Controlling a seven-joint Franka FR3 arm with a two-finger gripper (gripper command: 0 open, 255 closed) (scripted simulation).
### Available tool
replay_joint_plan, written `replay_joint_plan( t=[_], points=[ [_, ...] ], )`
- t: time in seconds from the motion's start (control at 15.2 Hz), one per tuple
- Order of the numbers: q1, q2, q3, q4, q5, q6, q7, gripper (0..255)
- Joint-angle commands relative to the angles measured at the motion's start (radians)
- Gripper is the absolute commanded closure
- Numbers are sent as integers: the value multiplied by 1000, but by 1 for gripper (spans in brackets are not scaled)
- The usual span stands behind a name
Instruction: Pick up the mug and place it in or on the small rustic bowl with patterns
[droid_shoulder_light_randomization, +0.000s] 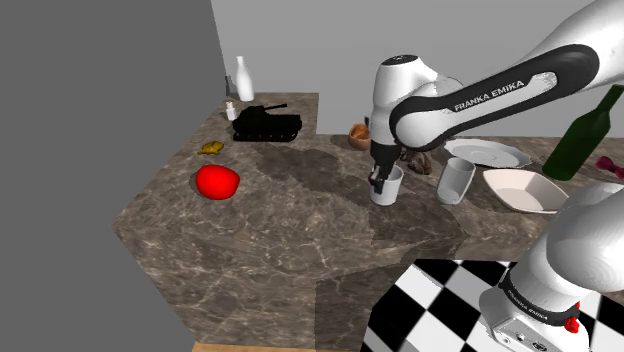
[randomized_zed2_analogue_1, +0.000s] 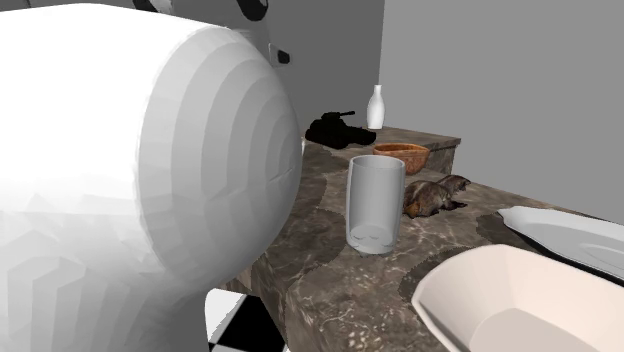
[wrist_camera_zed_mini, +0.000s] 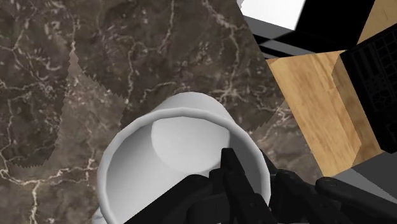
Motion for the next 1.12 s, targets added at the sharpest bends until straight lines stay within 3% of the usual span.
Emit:
replay_joint_plan(
  t=[0.0, 1.06],
  points=[
    [0, -14, -4, 15, 1, -29, -5, 255],
    [2, -91, -24, 174, 6, -263, -25, 255]
  ],
)
